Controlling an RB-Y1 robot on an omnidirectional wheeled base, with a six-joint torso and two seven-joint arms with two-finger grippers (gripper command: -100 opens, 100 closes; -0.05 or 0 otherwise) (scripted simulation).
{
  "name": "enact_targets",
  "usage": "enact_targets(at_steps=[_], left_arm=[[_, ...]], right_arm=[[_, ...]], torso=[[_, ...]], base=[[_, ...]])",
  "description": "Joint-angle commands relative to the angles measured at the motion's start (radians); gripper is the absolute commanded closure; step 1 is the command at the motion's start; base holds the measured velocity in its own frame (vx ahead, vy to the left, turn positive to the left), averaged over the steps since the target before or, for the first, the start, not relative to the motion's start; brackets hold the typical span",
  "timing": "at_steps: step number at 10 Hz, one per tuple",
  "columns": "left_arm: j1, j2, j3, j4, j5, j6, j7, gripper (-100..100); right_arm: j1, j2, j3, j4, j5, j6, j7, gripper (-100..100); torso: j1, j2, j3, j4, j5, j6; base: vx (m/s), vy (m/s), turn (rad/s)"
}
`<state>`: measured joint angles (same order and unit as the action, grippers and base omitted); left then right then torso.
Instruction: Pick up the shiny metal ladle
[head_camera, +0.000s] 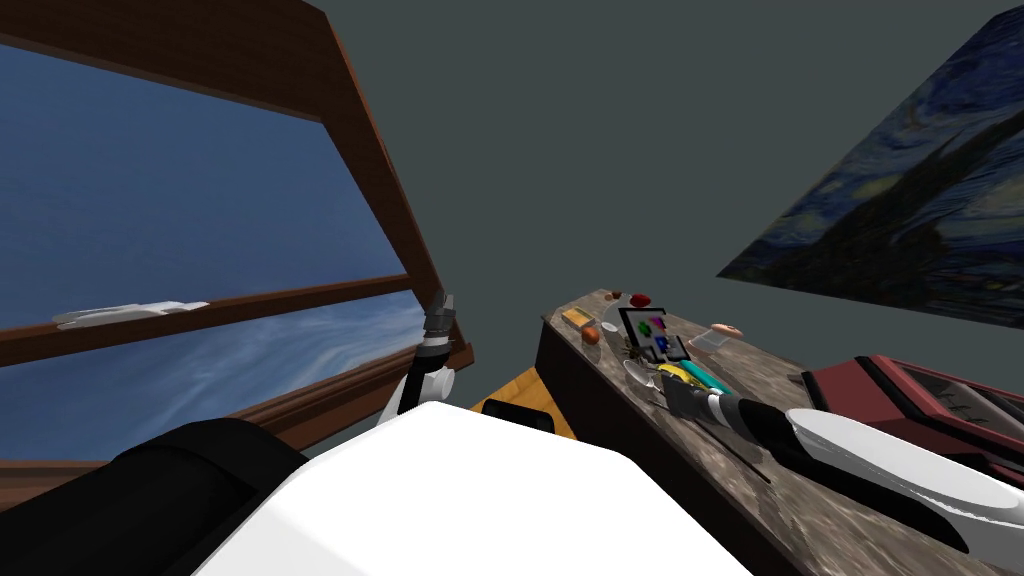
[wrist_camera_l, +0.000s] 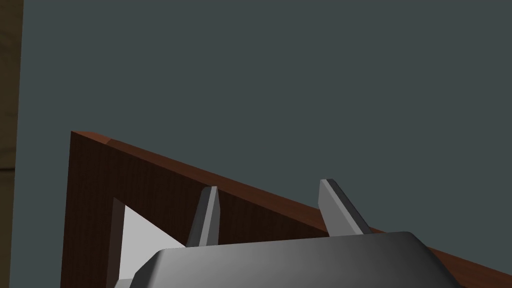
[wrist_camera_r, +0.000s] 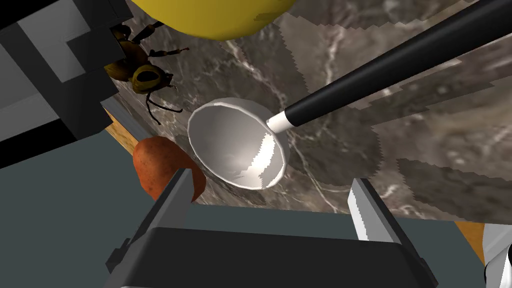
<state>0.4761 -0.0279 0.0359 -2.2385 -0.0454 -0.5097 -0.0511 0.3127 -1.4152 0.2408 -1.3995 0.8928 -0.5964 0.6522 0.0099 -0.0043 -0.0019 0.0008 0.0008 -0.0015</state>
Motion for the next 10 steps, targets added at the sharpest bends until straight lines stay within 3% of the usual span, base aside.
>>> enact_targets(at_steps=[1, 2, 3, 4, 8, 9, 10], left_arm=[[0.0, 0.0, 0.0, 0.0, 0.0, 0.0, 0.0, 0], [0.0, 0.0, 0.0, 0.0, 0.0, 0.0, 0.0, 0], [0.0, 0.0, 0.0, 0.0, 0.0, 0.0, 0.0, 0], [0.0, 0.0, 0.0, 0.0, 0.0, 0.0, 0.0, 0], [0.0, 0.0, 0.0, 0.0, 0.0, 0.0, 0.0, 0], [0.0, 0.0, 0.0, 0.0, 0.0, 0.0, 0.0, 0], [0.0, 0.0, 0.0, 0.0, 0.0, 0.0, 0.0, 0]], right_arm=[[0.003, 0.028, 0.009, 0.006, 0.006, 0.017, 0.013, -100], [0.002, 0.047, 0.015, 0.013, 0.01, 0.026, 0.02, -100], [0.0, 0.031, 0.013, 0.005, 0.008, 0.019, 0.009, -100], [0.0, 0.032, 0.013, 0.004, 0.008, 0.021, 0.009, 100], [-0.001, 0.032, 0.013, 0.002, 0.009, 0.018, 0.012, 100], [0.0, 0.032, 0.014, 0.002, 0.009, 0.018, 0.012, 0], [0.004, 0.003, 0.001, -0.003, 0.001, 0.006, 0.003, 100]], torso=[[0.0, 0.0, 0.0, 0.0, 0.0, 0.0], [-0.001, 0.0, 0.0, 0.0, 0.0, 0.0], [-0.001, -0.001, 0.0, 0.0, -0.001, 0.0], [-0.001, -0.001, -0.001, -0.001, -0.001, -0.001], [-0.001, -0.002, -0.002, -0.001, -0.001, 0.001], [0.0, -0.002, -0.002, -0.001, -0.001, 0.001], [0.0, -0.002, -0.002, -0.001, -0.001, 0.001]], base=[[0.029, -0.039, 0.081], [0.029, -0.036, 0.073], [0.01, -0.014, 0.008], [0.0, 0.0, 0.0], [0.0, 0.0, 0.005], [0.0, 0.0, 0.0], [-0.02, 0.027, -0.118]])
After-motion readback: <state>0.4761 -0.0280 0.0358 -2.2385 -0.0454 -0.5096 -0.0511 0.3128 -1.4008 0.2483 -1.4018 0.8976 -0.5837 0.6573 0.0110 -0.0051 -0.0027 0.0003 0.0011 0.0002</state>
